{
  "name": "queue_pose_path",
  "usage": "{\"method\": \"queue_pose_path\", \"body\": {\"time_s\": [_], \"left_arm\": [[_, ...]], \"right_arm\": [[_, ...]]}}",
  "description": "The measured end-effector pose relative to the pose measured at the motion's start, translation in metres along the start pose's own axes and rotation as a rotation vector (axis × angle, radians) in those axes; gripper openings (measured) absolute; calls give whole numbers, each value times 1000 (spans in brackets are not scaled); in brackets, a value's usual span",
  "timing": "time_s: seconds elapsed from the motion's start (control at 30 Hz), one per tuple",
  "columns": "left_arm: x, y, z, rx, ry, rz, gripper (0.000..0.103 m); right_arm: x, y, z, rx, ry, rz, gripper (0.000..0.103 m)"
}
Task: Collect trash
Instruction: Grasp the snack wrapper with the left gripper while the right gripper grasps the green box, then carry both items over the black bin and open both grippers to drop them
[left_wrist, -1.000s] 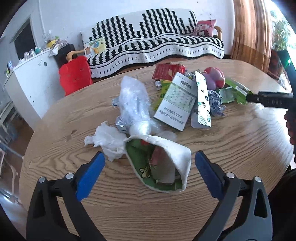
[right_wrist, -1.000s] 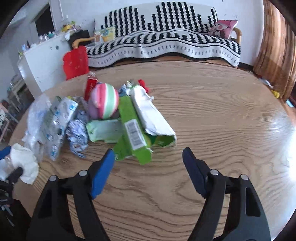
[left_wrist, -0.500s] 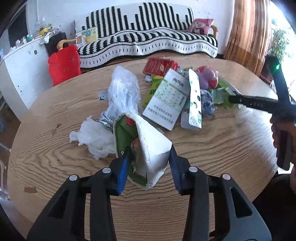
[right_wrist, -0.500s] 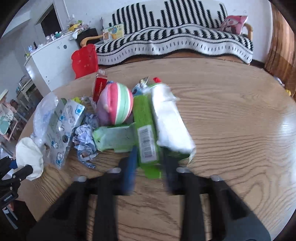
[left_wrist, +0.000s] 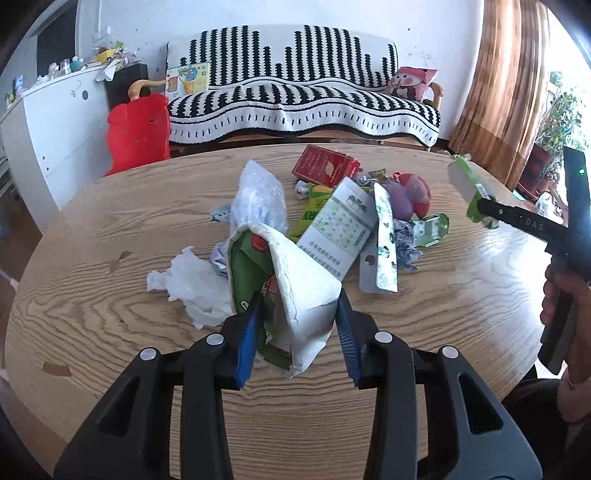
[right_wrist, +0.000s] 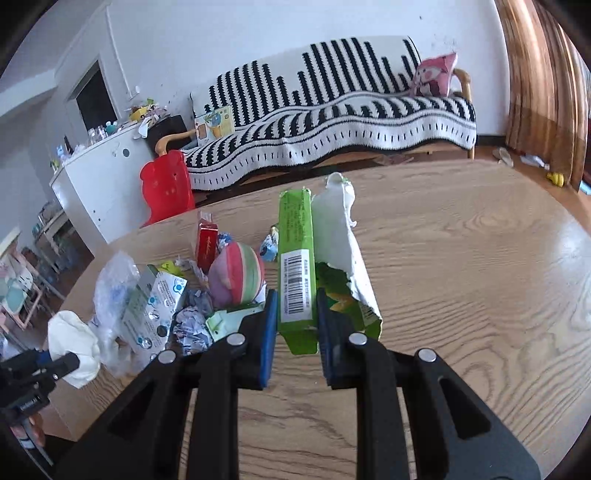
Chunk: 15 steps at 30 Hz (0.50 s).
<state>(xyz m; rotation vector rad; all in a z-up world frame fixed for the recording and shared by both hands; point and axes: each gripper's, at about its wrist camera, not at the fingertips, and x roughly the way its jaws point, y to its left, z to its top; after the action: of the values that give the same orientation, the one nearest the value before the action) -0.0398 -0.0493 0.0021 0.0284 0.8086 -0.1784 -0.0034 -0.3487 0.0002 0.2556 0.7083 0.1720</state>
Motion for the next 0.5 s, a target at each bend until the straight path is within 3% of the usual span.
{"method": "queue_pose_path", "body": {"time_s": [0.1,0.23,0.4,0.5], "left_arm": [[-9,-15,12,-13,-31,-44,38],[-33,-60,27,40,-59,-136,38],[-73,-172,34,215,-77,-330,38],[-77,-251,15,322,2,-475,38]], "right_arm": [[-24,-4,3,39,-59,19,20],[-99,-21,4,69,-165,49,20],[-212,-75,-23,77,-229,-26,20],[-266,-122,-52,134,-222,-88,21]]}}
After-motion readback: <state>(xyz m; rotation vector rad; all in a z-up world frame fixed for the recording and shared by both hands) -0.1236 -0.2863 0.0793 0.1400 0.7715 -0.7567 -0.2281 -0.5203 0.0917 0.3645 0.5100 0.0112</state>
